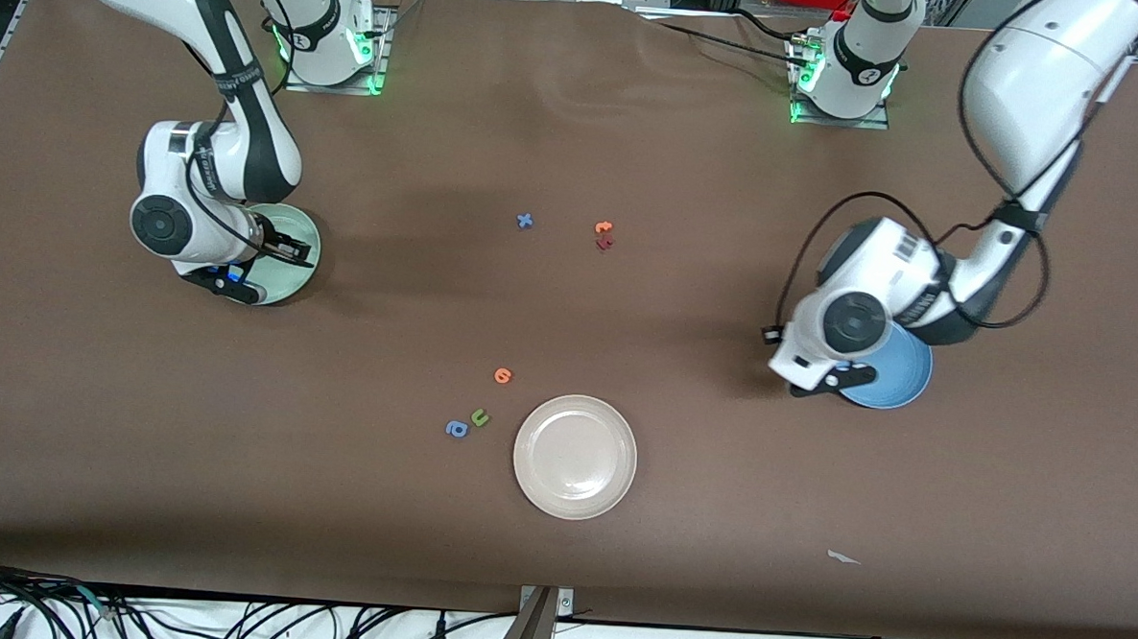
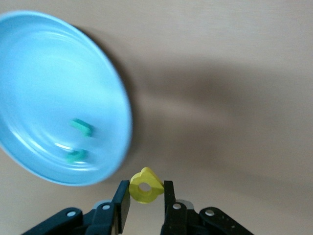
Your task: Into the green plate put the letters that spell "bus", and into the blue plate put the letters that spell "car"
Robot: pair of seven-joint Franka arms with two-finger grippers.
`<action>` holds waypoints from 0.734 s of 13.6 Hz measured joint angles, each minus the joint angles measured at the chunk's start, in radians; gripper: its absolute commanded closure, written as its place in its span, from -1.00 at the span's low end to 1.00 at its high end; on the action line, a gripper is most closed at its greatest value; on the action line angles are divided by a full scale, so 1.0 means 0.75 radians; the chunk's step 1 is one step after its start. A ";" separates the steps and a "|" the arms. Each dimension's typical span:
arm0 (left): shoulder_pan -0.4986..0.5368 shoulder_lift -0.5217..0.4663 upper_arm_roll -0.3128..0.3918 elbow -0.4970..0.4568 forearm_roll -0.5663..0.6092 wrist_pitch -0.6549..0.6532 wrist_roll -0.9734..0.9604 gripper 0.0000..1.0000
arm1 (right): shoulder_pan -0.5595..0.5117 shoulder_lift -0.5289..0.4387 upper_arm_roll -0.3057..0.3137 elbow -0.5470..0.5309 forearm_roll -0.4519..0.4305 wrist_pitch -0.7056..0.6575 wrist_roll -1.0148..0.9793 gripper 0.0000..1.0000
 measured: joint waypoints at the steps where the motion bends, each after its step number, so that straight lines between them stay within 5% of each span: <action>1: 0.037 0.000 0.000 0.007 0.000 -0.027 0.087 0.53 | 0.000 -0.035 0.000 0.055 0.000 -0.094 0.000 -0.99; 3: 0.104 0.002 0.004 0.008 0.000 -0.044 0.254 0.19 | 0.000 -0.101 0.000 0.191 0.000 -0.290 -0.002 -0.99; 4: 0.131 0.005 0.008 0.008 0.000 -0.045 0.318 -0.99 | 0.001 -0.125 0.000 0.263 0.000 -0.374 -0.002 -1.00; 10: 0.167 0.016 0.019 0.035 0.002 -0.044 0.404 -1.00 | 0.005 -0.154 0.000 0.713 0.000 -0.703 -0.111 -1.00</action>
